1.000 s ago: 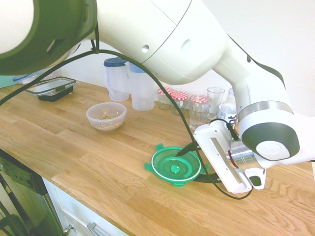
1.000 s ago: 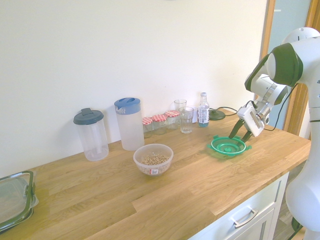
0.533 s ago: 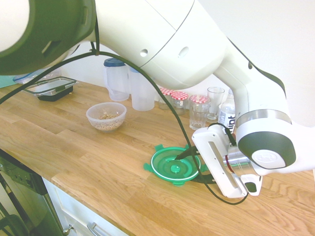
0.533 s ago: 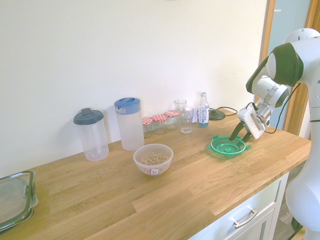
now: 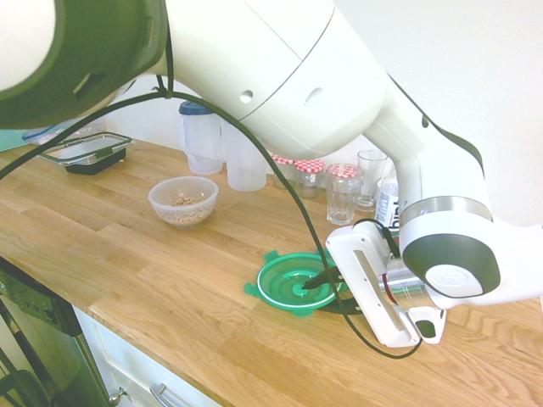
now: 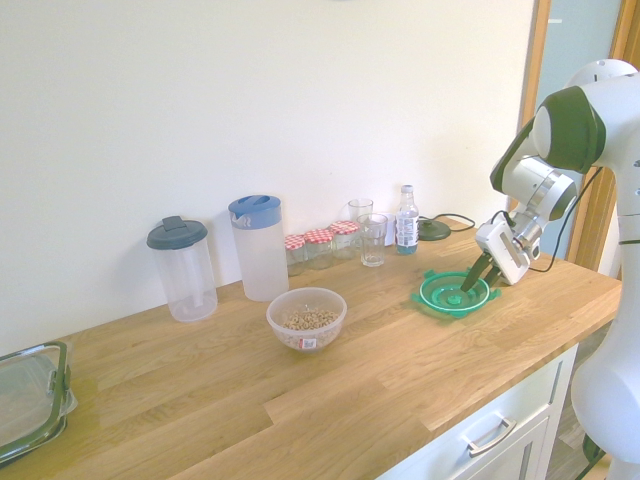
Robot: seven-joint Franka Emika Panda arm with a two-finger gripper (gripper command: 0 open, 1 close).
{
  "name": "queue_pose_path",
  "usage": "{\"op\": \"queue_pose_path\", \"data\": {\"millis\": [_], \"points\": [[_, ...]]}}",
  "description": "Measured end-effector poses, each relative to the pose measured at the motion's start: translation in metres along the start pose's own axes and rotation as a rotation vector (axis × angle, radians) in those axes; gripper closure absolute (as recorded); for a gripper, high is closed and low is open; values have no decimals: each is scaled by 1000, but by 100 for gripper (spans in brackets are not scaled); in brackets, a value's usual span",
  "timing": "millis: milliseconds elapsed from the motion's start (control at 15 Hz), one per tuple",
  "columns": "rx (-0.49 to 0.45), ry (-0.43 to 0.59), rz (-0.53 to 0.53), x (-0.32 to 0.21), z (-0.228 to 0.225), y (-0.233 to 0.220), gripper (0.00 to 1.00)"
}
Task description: Cover the lid of food container
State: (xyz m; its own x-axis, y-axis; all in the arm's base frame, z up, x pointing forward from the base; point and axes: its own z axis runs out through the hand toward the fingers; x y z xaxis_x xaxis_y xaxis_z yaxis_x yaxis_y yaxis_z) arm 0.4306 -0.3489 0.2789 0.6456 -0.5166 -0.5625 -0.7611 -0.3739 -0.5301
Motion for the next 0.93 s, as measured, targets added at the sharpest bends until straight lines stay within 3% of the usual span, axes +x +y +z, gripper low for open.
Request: {"op": "queue_pose_path", "data": {"millis": [533, 933], "points": [[-30, 14, 42, 0, 2, -9, 100], [-388, 174, 64, -64, -33, -104, 100]]}}
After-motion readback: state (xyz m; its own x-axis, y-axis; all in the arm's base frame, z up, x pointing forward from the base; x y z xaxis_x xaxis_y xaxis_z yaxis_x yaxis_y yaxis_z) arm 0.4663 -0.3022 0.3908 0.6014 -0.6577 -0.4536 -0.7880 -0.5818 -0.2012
